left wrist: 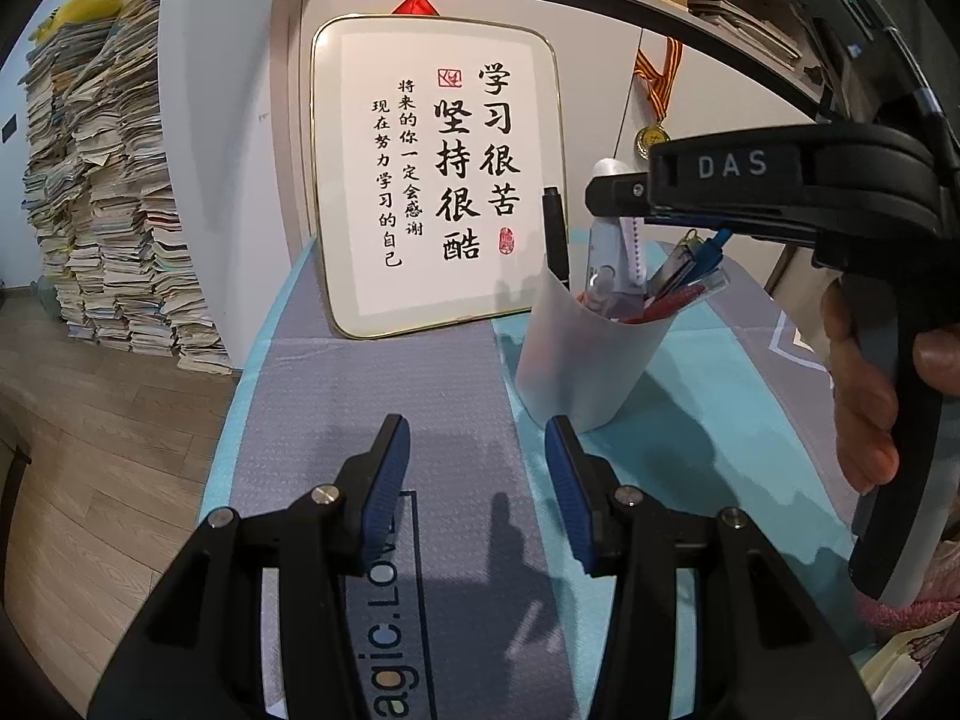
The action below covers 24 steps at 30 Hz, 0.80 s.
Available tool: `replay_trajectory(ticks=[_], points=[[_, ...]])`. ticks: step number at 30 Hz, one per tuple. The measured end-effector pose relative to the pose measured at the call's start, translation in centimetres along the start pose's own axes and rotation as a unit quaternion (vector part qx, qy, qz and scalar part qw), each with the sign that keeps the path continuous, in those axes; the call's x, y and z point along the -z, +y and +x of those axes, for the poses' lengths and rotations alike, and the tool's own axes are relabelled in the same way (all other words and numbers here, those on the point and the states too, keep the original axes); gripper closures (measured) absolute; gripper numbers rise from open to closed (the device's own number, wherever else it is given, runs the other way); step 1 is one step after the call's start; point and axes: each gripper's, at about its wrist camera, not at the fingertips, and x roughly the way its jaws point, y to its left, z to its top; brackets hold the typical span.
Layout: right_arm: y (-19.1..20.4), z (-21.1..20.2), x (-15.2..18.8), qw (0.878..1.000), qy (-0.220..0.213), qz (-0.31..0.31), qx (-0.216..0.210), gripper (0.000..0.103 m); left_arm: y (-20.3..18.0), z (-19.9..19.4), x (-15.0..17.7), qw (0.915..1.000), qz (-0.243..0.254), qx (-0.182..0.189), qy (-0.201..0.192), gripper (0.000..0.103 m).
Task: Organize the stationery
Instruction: 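Lower the purple eraser into the frosted cup and open the right gripper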
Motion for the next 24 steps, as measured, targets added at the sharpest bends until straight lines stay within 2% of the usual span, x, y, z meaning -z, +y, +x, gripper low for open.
replay_trajectory(ticks=[7,13,15,20,24], points=[[0.4,-0.5,0.2,1.000,-0.011,-0.011,0.010,0.076,0.1,0.0,0.0,1.0000,-0.003,0.000,-0.001,0.058],[-0.2,-1.8,-0.5,0.998,-0.056,0.008,-0.005,0.076,0.1,0.2,0.0,1.0000,-0.004,0.000,0.001,0.058],[-0.3,-1.5,-0.6,0.999,-0.050,0.007,-0.002,0.076,0.1,0.2,0.1,1.0000,-0.004,0.000,0.002,0.058],[-0.7,0.5,0.3,1.000,0.003,0.019,-0.011,0.076,0.1,0.1,0.2,1.0000,-0.004,-0.001,0.003,0.058],[-0.3,0.6,0.6,1.000,0.012,0.004,-0.001,0.076,0.1,0.2,0.2,1.0000,-0.006,-0.001,0.005,0.058]])
